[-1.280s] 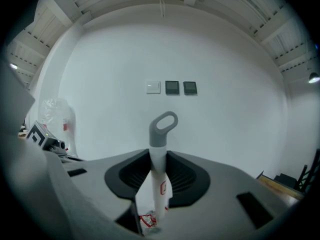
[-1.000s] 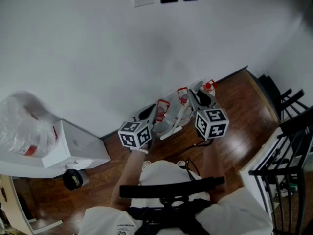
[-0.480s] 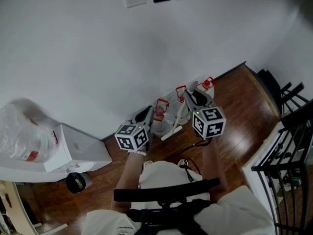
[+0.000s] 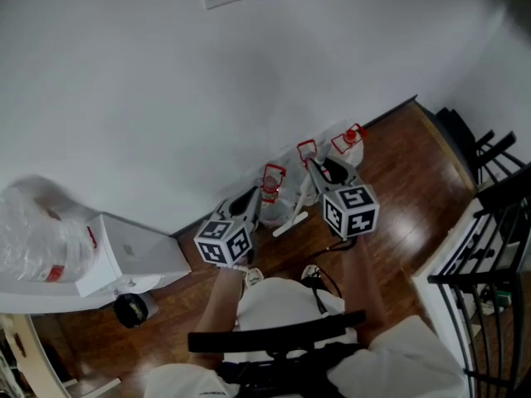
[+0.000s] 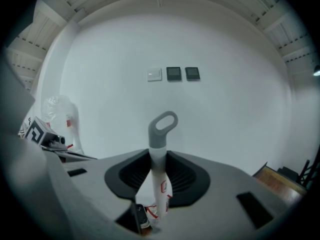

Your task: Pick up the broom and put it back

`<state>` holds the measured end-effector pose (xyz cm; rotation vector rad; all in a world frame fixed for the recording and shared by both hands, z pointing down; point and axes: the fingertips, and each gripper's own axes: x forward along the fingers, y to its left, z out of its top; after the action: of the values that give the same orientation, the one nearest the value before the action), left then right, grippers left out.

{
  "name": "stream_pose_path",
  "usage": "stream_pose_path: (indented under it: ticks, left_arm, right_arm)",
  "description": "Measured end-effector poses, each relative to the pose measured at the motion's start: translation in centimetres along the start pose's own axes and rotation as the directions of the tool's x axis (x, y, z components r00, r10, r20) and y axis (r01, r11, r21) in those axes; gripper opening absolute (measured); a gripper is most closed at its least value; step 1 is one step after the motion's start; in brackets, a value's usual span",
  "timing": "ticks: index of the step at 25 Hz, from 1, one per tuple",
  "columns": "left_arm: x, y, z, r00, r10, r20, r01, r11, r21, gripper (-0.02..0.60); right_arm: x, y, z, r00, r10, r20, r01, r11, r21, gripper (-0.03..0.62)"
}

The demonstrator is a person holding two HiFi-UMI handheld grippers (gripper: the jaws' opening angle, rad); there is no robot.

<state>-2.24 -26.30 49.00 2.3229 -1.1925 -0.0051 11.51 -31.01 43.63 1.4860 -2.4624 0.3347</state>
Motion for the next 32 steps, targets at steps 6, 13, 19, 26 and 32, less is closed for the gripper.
stream_pose_path:
  ticks: [6, 13, 19, 26, 32]
  left_arm:
    - [-0.4, 0.3, -2.0, 1.0, -0.014, -0.027, 0.014, 1.0, -0.011, -0.014]
    - [-1.6, 1.4, -5.5, 0.997, -0.006, -0.071, 0.001, 0.997, -0.079, -0.014]
    - [-2.5, 1.9, -7.4, 0.995, 0.008, -0.099, -0.018, 0.995, -0.1, -0.014]
    - [-3.4, 2.9, -7.2, 0.996, 0.029, -0.086, -0.039, 0.993, -0.111, -0.014]
    - [-4.5, 4.7, -6.6, 0.996, 0.065, -0.06, -0.072, 0.989, -0.129, -0.014]
  right_arm:
    - [1.6, -0.1, -4.1, 0.997, 0.016, -0.074, -0.014, 1.0, 0.028, 0.129]
    - [3.9, -0.3, -11.5, 0.976, 0.025, -0.218, -0.015, 0.999, 0.047, 0.128]
    - [6.2, 0.3, -19.5, 0.923, 0.055, -0.381, -0.04, 0.998, 0.047, 0.129]
    - [9.7, 1.5, -22.3, 0.898, 0.111, -0.427, -0.102, 0.994, 0.044, 0.129]
    - [15.8, 2.1, -20.4, 0.88, 0.142, -0.452, -0.168, 0.986, -0.019, 0.13]
